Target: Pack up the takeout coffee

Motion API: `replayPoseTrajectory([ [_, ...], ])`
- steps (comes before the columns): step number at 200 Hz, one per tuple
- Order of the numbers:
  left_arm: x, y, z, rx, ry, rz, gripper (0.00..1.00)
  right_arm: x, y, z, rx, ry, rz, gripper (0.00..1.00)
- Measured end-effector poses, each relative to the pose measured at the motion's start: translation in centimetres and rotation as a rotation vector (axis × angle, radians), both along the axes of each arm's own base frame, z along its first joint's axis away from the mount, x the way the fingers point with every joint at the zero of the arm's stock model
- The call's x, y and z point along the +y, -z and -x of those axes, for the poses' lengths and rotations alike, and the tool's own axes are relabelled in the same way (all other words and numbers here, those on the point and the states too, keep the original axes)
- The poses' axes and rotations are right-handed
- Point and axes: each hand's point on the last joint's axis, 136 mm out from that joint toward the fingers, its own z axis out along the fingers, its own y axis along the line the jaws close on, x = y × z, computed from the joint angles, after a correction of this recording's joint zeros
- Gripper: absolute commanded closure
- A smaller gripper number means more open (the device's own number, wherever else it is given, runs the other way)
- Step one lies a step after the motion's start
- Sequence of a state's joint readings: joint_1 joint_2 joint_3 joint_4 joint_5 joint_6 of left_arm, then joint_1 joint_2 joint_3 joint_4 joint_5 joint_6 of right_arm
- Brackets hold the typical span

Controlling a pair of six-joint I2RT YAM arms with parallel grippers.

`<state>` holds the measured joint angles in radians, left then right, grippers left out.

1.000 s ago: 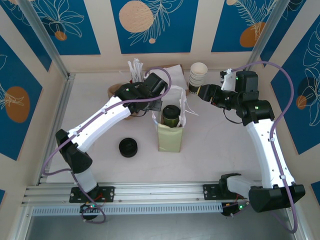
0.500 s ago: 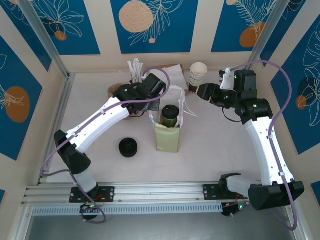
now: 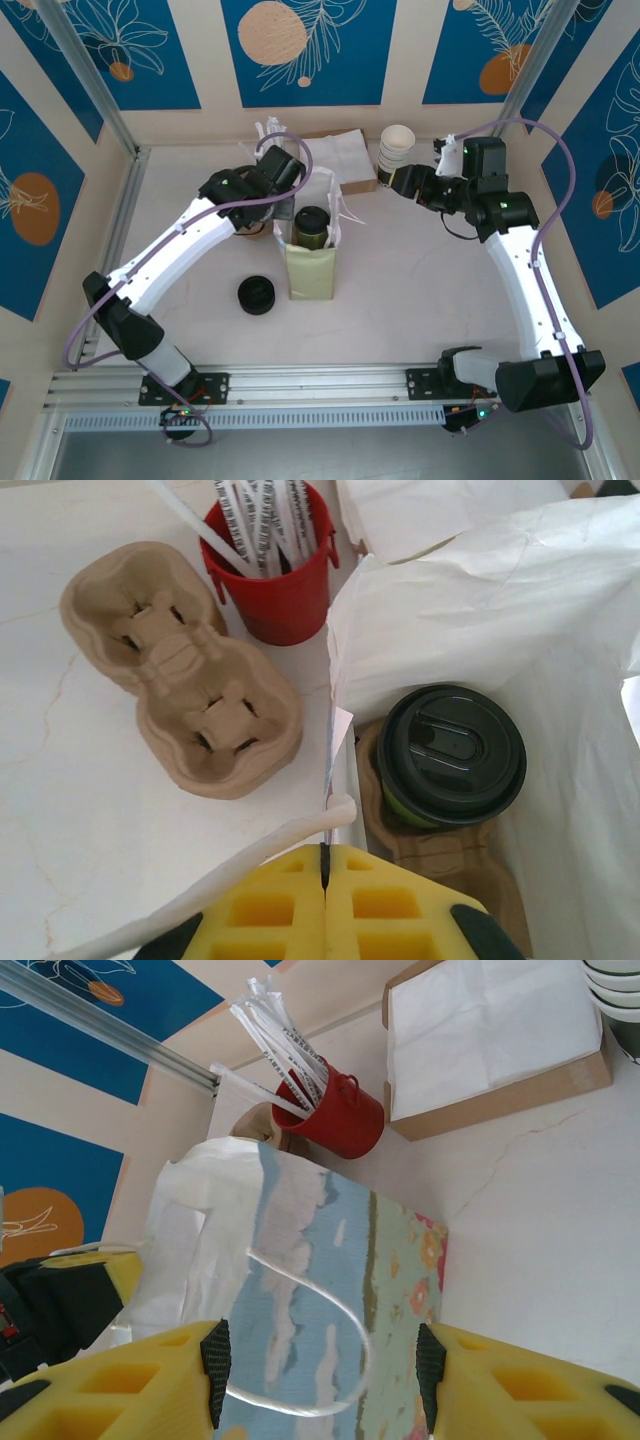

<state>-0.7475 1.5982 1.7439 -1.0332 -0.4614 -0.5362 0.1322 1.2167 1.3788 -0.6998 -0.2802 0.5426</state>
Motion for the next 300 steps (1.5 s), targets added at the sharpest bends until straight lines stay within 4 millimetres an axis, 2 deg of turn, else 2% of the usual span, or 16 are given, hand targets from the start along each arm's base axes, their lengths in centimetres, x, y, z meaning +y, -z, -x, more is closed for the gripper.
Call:
replayPoseTrajectory([
  [49, 1.7, 0.2, 0.1, -0.003, -0.019, -0.028, 0.94, 1.0, 2.3, -2.8, 0.05, -0.002, 0.03, 0.47],
  [93, 1.6, -0.1, 0.0, -0.016, -0.006, 0.001, 0.65, 2.7, 3.8, -6.4, 0.058, 0.03, 0.129, 0.46],
  [124, 1.2, -1.6, 0.7, -0.052, 0.031, 0.071, 0.51, 4.1, 4.8, -9.2, 0.046, 0.063, 0.203, 0.46],
  [156, 0.9, -4.7, 1.4, -0.123, 0.083, 0.165, 0.5, 5.2, 7.1, -12.2, 0.061, 0.087, 0.274, 0.45],
  [193, 1.4, -7.4, 2.4, -0.187, 0.119, 0.214, 0.52, 6.8, 10.6, -16.2, 0.072, 0.099, 0.363, 0.45],
  [215, 2.1, -8.9, 3.2, -0.225, 0.132, 0.228, 0.52, 8.1, 12.6, -17.7, 0.062, 0.092, 0.428, 0.44],
  [232, 2.6, -9.9, 3.8, -0.248, 0.14, 0.237, 0.52, 9.0, 13.9, -18.6, 0.055, 0.079, 0.473, 0.43],
  [258, 3.2, -10.9, 4.6, -0.276, 0.148, 0.256, 0.53, 10.5, 15.1, -21.1, 0.029, 0.068, 0.521, 0.39],
  [276, 3.7, -11.3, 5.2, -0.288, 0.154, 0.26, 0.54, 10.7, 15.8, -23.1, 0.014, 0.082, 0.563, 0.36],
  [300, 4.3, -11.8, 5.8, -0.303, 0.156, 0.268, 0.54, 10.6, 17.5, -24.7, 0.012, 0.086, 0.62, 0.32],
])
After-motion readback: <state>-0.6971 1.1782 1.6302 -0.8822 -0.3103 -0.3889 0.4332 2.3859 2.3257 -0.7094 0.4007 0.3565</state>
